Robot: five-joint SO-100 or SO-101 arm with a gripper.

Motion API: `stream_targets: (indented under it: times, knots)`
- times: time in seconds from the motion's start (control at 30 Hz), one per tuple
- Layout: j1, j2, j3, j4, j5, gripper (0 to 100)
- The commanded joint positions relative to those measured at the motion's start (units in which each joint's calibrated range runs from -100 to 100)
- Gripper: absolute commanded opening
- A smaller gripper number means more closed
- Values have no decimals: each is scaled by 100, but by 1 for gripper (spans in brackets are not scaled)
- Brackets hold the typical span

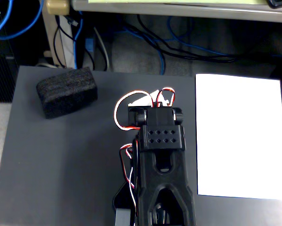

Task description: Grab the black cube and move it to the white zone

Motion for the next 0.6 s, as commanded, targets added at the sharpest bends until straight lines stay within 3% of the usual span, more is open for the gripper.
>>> stream_targets:
  times: [0.0, 0.57]
  knots:
    - [306, -25, 0, -162, -15, 1]
    - [306, -25, 0, -154, -46, 1]
